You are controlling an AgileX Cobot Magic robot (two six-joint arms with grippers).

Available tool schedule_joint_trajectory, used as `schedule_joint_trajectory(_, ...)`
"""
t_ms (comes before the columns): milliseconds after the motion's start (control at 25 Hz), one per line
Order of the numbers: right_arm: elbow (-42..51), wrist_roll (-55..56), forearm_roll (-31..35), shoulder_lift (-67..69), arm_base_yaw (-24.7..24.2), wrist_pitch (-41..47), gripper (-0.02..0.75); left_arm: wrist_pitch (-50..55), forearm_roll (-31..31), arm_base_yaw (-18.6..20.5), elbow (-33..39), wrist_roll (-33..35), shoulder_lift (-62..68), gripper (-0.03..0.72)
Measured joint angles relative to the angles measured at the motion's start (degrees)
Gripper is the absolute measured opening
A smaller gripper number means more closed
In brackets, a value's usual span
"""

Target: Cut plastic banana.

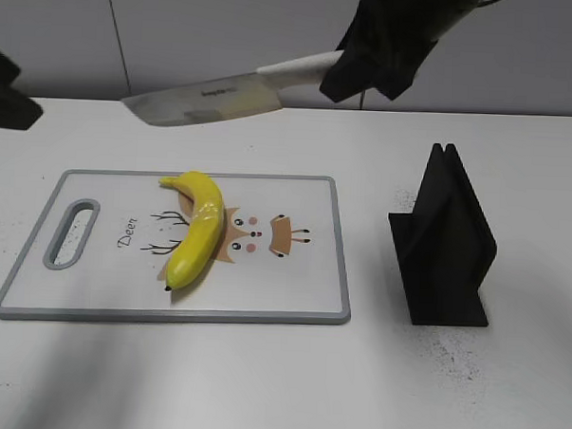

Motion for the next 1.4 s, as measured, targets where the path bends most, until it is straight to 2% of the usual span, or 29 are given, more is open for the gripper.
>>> schedule_joint_trajectory(160, -0.56, -8.67, 4.93, 3.25, 0.0, 1.41, 0.169, 2.62, -3.46, 0.0, -7.79, 9.63, 11.07, 0.504)
schedule_joint_trajectory(280, -1.64, -11.52, 7.29, 5.52, 0.0, 1.94, 0.169, 5.11, -3.33, -0.53, -12.15, 13.68, 17.75, 0.504)
schedule_joint_trajectory(600, -3.92, -13.57, 8.32, 7.5, -0.06, 2.61, 0.169, 3.64, 2.13, -2.98, -14.67, 15.94, 27.55, 0.503)
schedule_joint_trajectory(880, -4.12, -13.83, 8.32, 7.9, -0.51, 2.67, 0.169, 0.05, 2.26, -3.1, -14.67, 16.11, 28.35, 0.479)
schedule_joint_trajectory(1000, -4.12, -14.95, 9.11, 7.85, -0.49, 5.51, 0.169, -1.75, 2.85, -3.05, -14.78, 16.17, 28.4, 0.479)
schedule_joint_trajectory(1400, -4.18, -16.66, 10.83, 7.85, -0.38, 5.51, 0.169, 3.28, 3.46, -3.05, -16.63, 17.24, 28.7, 0.479)
